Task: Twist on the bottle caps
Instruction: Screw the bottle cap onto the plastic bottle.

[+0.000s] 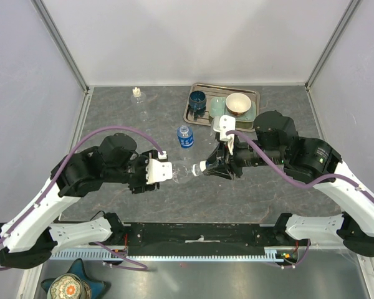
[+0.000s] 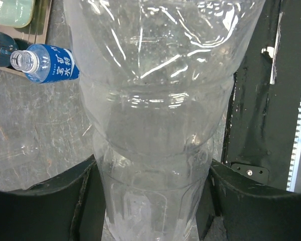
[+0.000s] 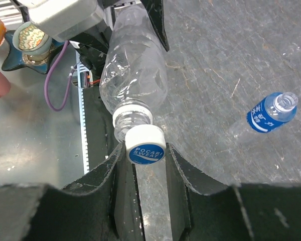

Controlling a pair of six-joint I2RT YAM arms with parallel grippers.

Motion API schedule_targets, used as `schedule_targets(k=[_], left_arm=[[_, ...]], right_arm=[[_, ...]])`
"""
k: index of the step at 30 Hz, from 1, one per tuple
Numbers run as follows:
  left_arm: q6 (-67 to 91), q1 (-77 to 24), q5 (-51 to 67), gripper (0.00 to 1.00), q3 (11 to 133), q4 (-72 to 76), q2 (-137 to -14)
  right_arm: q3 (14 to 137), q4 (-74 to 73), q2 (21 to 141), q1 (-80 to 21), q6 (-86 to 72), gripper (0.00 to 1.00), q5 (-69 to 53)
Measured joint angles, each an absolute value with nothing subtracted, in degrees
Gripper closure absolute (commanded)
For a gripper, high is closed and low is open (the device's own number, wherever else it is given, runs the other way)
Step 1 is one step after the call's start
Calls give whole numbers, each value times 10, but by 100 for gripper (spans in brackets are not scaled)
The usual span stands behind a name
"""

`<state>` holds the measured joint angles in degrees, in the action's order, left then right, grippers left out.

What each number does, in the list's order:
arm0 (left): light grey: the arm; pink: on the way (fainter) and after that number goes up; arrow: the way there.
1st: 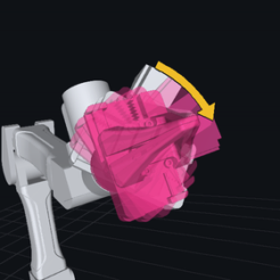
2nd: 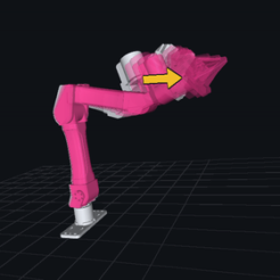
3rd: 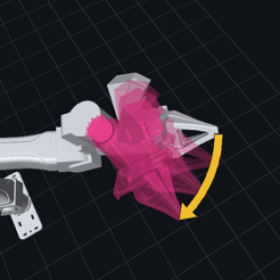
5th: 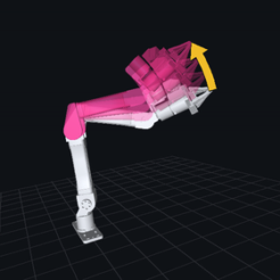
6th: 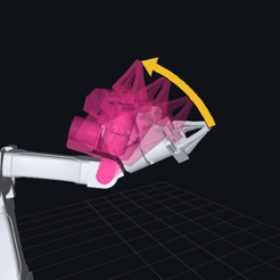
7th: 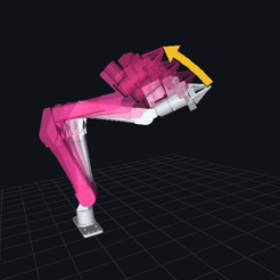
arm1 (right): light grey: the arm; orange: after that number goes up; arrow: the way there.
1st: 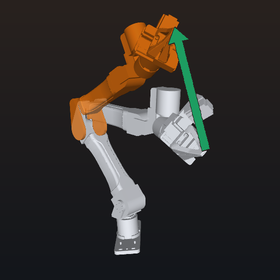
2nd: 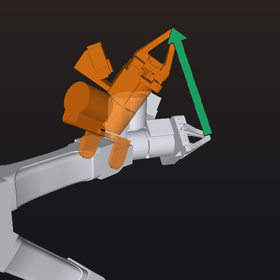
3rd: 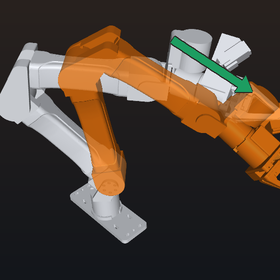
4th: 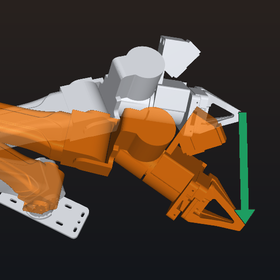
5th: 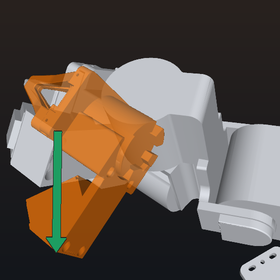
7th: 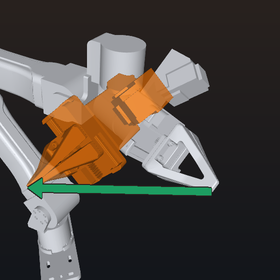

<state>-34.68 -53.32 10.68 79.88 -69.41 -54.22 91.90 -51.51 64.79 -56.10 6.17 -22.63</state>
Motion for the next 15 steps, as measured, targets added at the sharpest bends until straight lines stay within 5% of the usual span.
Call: schedule_targets(k=[15], left_arm=[[-348,-528,117,78,799,-694,-542]], right_arm=[[918,-501,653,-560,55,65,-274]])
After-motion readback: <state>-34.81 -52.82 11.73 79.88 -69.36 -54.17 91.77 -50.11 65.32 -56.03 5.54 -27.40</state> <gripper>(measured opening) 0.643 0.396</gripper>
